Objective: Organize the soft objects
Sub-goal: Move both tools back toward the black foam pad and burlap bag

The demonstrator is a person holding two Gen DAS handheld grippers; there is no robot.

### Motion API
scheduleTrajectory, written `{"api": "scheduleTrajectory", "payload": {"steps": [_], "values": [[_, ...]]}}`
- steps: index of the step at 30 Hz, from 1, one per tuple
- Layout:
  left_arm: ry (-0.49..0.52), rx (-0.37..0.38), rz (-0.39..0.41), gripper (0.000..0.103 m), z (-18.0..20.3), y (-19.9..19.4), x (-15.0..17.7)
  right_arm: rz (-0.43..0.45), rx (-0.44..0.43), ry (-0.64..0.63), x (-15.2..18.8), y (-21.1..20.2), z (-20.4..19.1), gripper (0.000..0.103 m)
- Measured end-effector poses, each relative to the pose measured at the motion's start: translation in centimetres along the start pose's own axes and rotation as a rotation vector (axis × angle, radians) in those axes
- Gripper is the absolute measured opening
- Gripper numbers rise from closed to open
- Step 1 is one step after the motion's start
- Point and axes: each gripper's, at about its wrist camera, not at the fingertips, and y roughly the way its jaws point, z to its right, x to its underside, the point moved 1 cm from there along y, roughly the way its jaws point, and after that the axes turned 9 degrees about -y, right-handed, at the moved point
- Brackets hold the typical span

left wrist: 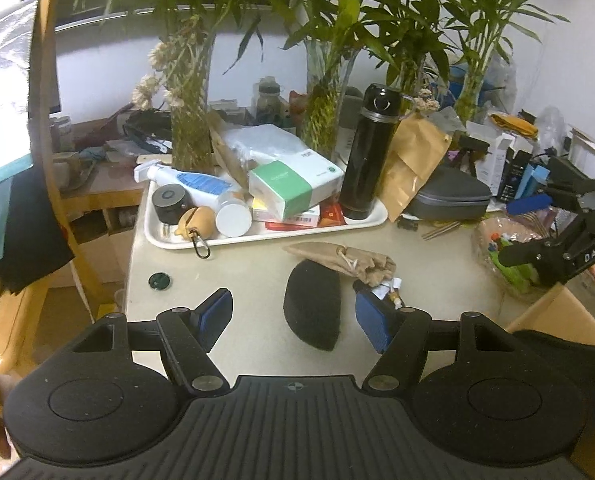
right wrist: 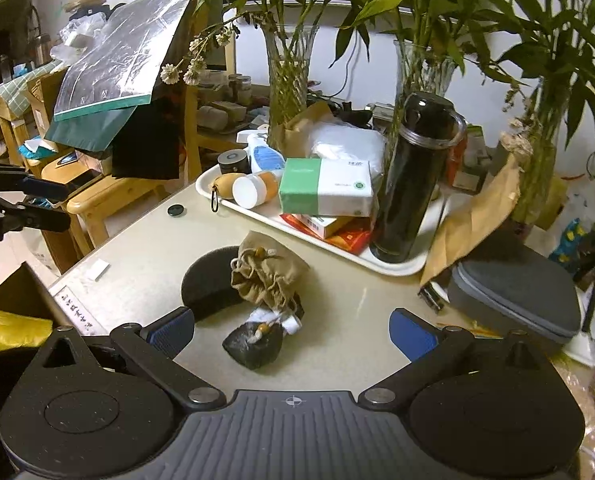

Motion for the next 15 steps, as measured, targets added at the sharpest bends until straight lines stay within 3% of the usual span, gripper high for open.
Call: {"api": "scheduleTrajectory", "payload": {"steps": [8, 15], "values": [[0.052, -0.001, 0.000, 0.067, -0.1, 2.8, -0.2, -0.011, -0.026, -0.047, -0.7, 3.0, 0.9, 0.103], [-0.042, 0.003, 0.010, 0.067, -1.3, 3.7, -0.7, -0.032, -0.095, -0.121, -1.1, 5.9, 0.9, 0.103]]}}
